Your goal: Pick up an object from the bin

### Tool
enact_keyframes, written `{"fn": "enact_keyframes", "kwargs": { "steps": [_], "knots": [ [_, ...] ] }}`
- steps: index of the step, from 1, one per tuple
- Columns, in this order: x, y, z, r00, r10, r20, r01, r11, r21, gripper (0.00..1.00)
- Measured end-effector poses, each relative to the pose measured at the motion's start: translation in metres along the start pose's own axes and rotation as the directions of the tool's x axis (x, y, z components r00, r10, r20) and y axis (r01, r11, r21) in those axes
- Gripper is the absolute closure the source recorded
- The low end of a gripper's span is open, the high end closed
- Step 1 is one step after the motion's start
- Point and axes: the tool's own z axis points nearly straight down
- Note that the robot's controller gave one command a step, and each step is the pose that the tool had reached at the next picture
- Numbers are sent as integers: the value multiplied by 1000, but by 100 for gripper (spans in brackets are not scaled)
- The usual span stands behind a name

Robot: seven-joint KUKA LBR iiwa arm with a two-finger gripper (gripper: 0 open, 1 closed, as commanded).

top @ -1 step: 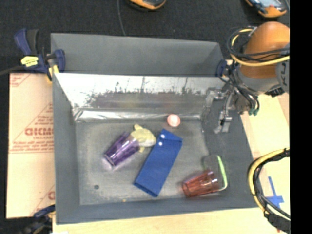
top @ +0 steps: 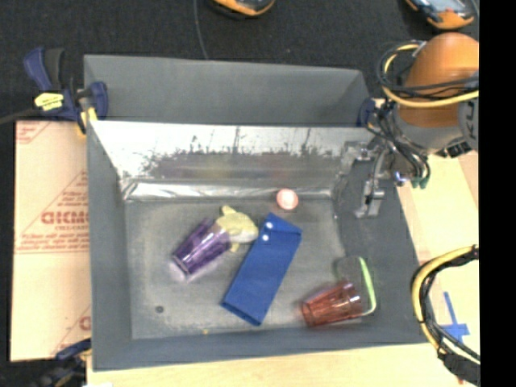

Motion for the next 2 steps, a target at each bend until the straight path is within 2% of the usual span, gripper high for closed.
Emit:
{"fn": "enact_keyframes", "kwargs": {
  "steps": [1,2],
  "knots": [
    [15,72,18,995,-104,-1,104,995,0,0],
    [31,114,28,997,-75,3,75,997,1,0]
  ]
}}
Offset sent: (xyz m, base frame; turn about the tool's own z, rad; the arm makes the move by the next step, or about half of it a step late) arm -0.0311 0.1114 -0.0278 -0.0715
